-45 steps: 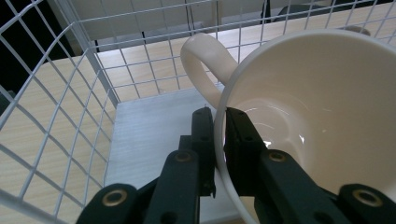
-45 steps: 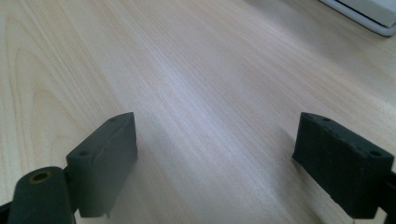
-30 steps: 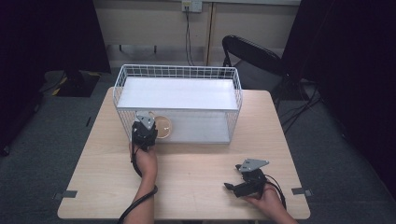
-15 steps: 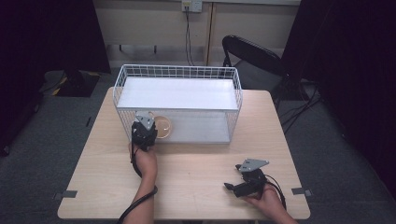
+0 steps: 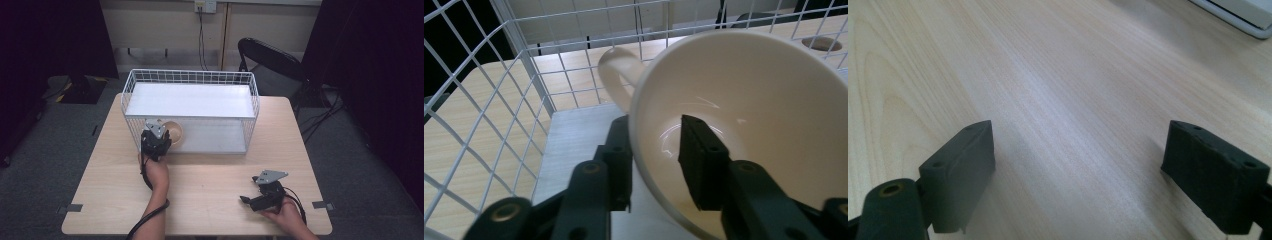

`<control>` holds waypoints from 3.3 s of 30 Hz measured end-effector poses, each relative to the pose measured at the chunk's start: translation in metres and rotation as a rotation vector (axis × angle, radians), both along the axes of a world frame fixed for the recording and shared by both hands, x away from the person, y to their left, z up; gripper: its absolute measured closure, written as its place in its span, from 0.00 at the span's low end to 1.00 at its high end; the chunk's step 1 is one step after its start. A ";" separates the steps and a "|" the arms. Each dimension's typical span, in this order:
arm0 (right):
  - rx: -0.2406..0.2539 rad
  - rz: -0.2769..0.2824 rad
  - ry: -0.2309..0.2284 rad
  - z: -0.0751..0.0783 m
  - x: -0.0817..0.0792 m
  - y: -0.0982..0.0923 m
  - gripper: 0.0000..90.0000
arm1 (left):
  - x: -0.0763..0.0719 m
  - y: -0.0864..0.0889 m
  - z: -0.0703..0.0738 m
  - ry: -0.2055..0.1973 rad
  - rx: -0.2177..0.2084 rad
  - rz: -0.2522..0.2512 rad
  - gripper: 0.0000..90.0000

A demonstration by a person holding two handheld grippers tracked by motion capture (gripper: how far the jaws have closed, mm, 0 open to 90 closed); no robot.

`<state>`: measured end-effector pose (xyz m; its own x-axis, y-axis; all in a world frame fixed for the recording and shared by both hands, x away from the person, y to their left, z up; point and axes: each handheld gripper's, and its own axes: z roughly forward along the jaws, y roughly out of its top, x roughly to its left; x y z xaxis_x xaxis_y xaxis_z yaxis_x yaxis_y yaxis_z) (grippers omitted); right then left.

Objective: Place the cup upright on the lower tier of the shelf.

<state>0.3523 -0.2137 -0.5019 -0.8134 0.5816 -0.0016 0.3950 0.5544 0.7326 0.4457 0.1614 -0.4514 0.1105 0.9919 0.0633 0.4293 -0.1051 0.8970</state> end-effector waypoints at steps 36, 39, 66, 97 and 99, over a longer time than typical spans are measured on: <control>0.000 -0.001 0.000 0.000 0.000 0.000 0.14 | 0.002 0.005 0.018 -0.041 -0.079 -0.063 0.37; 0.000 -0.001 0.001 0.000 0.000 0.000 0.14 | 0.000 0.004 0.020 -0.049 -0.071 -0.073 0.35; 0.000 -0.001 0.001 0.000 0.000 0.000 0.14 | -0.042 0.016 0.019 0.024 -0.138 -0.112 0.18; 0.000 -0.001 0.002 0.000 0.000 0.000 0.14 | -0.020 0.007 -0.001 0.052 -0.082 -0.117 0.63; 0.000 -0.001 0.001 0.000 0.000 0.000 0.14 | -0.019 0.007 -0.001 0.062 -0.072 -0.119 0.63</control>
